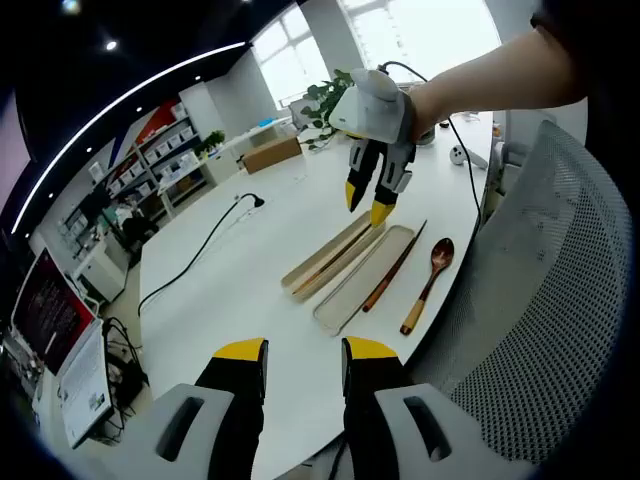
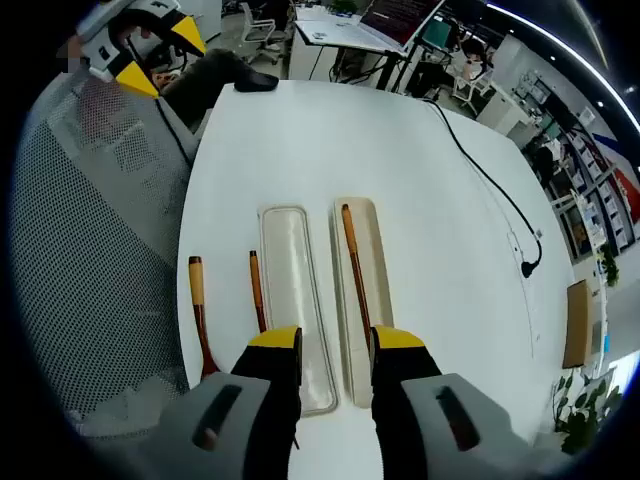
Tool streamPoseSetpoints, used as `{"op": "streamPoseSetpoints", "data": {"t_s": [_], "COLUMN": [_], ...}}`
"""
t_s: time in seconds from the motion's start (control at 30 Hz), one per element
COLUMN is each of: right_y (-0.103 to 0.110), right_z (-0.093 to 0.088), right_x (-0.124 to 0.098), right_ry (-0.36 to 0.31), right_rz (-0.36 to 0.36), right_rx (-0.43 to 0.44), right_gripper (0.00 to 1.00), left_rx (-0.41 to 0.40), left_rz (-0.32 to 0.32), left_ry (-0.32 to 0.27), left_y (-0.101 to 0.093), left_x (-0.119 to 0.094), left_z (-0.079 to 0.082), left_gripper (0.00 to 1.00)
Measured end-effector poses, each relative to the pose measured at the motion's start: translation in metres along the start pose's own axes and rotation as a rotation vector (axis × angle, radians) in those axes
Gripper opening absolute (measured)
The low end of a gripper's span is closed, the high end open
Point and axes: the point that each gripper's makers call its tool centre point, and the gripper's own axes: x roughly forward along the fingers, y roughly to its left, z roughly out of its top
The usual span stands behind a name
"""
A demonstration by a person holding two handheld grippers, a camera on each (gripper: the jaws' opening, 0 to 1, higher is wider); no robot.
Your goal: Arrange the utensils inside the cutlery case until each visible utensil rests in its matching compartment.
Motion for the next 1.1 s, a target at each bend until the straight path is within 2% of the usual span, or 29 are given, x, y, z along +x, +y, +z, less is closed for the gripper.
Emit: {"op": "streamPoseSetpoints", "data": {"t_s": [0.5, 0.7, 1.1], "right_y": [0.025, 0.046, 0.064], "right_z": [-0.014, -0.022, -0.032], "right_x": [-0.004, 0.002, 0.012], "right_ry": [-0.015, 0.012, 0.054], "right_rz": [0.048, 0.118, 0.181], "right_rx": [0.042, 0.046, 0.049], "right_gripper": [0.25, 0.24, 0.23], "left_rx": [0.005, 0.003, 0.0], "left_rz": [0.007, 0.01, 0.014], "left_ry": [-0.006, -0.01, -0.013], "left_y": [0.001, 0.001, 0.002], "left_x": [0.0, -0.001, -0.001], "left_z": [0.001, 0.002, 0.002], "left_gripper": [0.29, 0.29, 0.29]}}
